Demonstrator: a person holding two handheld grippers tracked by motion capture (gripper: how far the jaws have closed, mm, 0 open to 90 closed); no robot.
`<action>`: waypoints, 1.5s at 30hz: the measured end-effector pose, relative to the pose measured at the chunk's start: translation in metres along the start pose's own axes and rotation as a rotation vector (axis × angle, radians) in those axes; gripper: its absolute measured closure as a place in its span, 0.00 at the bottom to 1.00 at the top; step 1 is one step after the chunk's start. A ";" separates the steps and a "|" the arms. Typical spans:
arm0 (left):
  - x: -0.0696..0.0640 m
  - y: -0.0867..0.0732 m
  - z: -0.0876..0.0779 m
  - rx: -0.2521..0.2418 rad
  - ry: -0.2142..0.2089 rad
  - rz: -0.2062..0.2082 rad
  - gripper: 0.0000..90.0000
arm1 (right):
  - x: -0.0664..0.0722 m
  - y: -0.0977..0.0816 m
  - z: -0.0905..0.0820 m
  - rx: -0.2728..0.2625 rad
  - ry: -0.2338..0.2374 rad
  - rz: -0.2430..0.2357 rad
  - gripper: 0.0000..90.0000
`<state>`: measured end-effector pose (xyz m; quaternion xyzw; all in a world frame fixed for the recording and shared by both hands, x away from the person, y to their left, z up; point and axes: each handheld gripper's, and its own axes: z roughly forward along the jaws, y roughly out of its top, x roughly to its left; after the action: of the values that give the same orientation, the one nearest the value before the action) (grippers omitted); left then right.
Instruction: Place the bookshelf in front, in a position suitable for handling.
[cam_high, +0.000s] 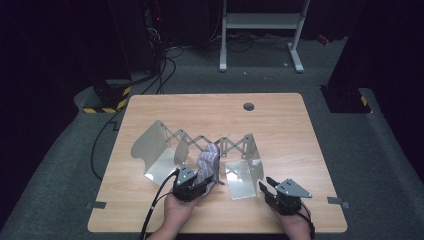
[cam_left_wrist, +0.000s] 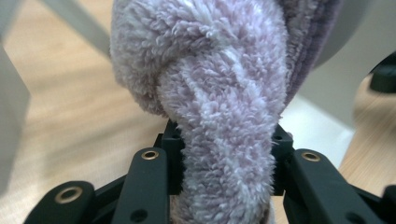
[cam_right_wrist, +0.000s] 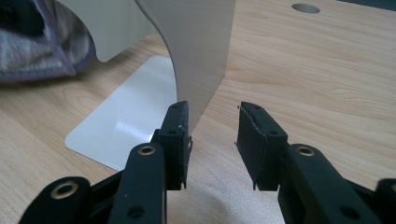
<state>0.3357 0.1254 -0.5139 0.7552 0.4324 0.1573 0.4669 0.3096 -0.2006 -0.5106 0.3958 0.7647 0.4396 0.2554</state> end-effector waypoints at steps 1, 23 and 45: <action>0.001 -0.002 0.003 0.018 -0.002 -0.002 0.70 | 0.000 0.000 0.000 0.000 0.000 0.000 0.71; -0.013 0.043 -0.024 -0.147 -0.055 -0.013 0.69 | -0.001 0.000 0.000 0.005 -0.008 0.002 0.68; -0.004 0.002 0.023 0.071 -0.025 -0.001 0.70 | 0.000 -0.002 0.002 0.014 -0.005 0.006 0.68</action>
<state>0.3491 0.1083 -0.5234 0.7729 0.4323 0.1320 0.4453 0.3103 -0.2008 -0.5133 0.4009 0.7662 0.4338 0.2532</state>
